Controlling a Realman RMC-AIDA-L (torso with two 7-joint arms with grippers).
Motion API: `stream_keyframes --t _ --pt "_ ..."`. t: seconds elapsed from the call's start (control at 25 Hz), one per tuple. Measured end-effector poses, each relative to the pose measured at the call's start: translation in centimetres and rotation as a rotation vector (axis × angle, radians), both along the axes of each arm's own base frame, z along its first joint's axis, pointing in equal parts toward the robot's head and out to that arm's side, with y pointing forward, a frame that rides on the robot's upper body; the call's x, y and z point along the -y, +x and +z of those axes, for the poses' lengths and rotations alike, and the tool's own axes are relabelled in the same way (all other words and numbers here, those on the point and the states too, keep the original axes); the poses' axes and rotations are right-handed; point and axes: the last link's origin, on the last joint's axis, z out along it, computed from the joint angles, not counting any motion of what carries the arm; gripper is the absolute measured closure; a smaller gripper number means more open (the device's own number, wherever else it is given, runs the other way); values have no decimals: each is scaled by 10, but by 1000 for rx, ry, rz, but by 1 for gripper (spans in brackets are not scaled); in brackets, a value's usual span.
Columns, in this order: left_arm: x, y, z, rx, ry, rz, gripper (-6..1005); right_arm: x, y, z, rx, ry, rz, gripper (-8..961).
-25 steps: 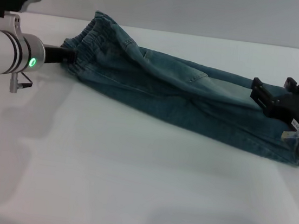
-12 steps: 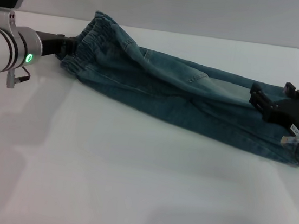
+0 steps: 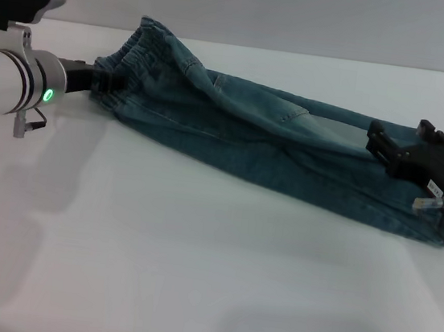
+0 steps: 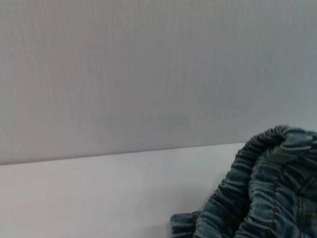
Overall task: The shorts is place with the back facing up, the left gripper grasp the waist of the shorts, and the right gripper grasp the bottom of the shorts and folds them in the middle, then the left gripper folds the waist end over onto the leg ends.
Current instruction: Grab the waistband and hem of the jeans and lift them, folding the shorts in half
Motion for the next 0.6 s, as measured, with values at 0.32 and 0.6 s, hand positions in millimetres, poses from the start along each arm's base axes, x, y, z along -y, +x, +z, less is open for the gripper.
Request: stream_keyframes --t 0.32,0.6 --pt "-4 -4 -5 -26 -20 9 255 -1 -3 -3 4 -13 7 211" --pt "-6 -6 -8 -49 -30 4 186 -2 -4 -3 9 -20 3 211"
